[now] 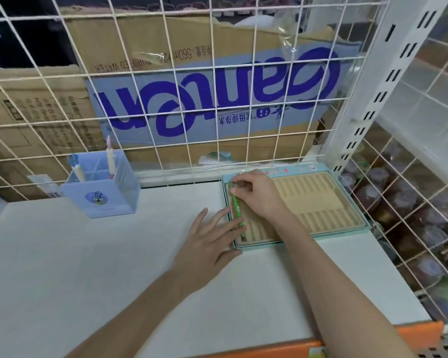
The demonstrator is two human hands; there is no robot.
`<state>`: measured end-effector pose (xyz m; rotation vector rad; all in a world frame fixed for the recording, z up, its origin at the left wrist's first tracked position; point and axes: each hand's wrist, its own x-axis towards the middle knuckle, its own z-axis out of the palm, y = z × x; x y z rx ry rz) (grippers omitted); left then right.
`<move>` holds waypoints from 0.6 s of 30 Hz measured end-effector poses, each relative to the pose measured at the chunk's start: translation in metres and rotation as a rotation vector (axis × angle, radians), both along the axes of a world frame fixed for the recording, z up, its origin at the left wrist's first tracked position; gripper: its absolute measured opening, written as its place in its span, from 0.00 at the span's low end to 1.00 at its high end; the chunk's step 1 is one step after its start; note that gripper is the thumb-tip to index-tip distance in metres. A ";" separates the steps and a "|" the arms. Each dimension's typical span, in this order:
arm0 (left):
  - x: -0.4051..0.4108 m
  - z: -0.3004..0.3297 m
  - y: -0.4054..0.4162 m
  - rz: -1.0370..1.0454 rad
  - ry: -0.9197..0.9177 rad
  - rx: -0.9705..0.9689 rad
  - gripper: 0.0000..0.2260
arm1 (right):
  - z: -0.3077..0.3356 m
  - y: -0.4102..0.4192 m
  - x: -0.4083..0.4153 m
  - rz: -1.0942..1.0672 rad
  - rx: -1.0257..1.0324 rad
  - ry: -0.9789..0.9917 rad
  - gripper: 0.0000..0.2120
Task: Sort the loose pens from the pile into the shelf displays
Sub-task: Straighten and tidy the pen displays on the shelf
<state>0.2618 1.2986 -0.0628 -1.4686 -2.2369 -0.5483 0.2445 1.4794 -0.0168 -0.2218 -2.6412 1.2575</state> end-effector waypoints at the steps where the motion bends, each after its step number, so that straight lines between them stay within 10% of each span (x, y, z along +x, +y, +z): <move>1: 0.000 0.000 -0.001 -0.001 0.000 -0.002 0.16 | -0.001 0.001 0.000 -0.011 0.072 -0.013 0.11; 18: 0.002 0.003 -0.002 0.012 -0.066 0.000 0.19 | -0.003 0.000 0.008 -0.110 0.217 -0.021 0.13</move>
